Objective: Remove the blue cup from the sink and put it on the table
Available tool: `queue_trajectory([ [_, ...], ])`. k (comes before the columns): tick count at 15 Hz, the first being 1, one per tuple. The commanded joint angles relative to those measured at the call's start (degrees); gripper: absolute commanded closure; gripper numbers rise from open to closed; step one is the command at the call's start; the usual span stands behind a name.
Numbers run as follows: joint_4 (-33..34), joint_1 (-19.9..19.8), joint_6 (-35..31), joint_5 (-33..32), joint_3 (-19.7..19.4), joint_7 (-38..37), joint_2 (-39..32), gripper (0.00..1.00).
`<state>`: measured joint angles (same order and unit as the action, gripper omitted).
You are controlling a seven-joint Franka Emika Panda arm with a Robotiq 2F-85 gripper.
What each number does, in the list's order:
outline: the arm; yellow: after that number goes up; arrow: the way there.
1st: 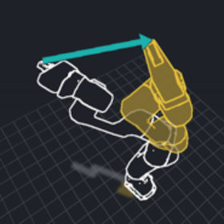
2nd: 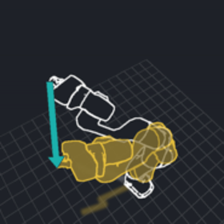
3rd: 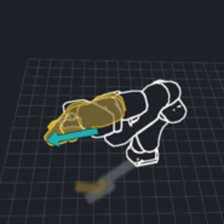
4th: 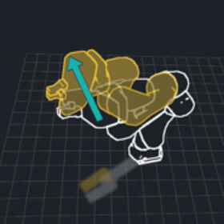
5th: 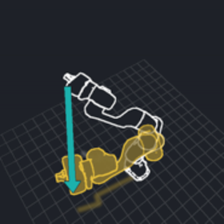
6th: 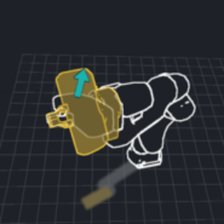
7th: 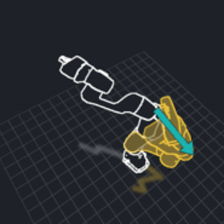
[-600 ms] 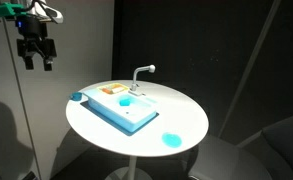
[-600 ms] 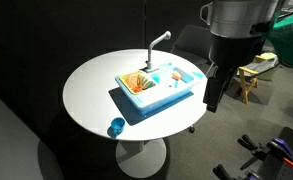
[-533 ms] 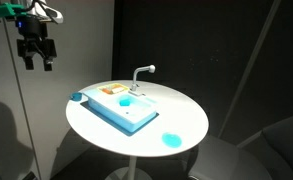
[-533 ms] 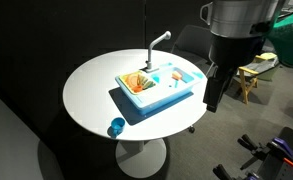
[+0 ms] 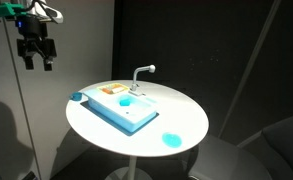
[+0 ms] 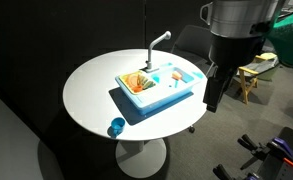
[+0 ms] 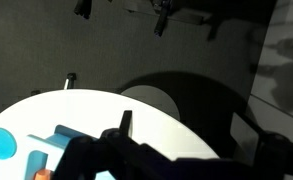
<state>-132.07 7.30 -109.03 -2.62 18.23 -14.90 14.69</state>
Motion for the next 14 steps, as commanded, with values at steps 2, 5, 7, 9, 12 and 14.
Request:
queue_trajectory([
  [2, 0.09, 1.43, 0.10, -0.36, -1.33, -0.31, -0.15, 0.00],
  [5, 0.09, 1.44, 0.10, -0.36, -1.33, -0.31, -0.15, 0.00],
  [7, 0.09, 1.44, 0.10, -0.36, -1.33, -0.31, -0.15, 0.00],
  [9, 0.09, 1.43, 0.10, -0.36, -1.33, -0.31, -0.15, 0.00],
  [12, 0.09, 1.44, 0.10, -0.36, -1.33, -0.31, -0.15, 0.00],
  [14, 0.83, 1.23, 0.38, -0.66, -1.53, 0.13, -0.47, 0.00],
])
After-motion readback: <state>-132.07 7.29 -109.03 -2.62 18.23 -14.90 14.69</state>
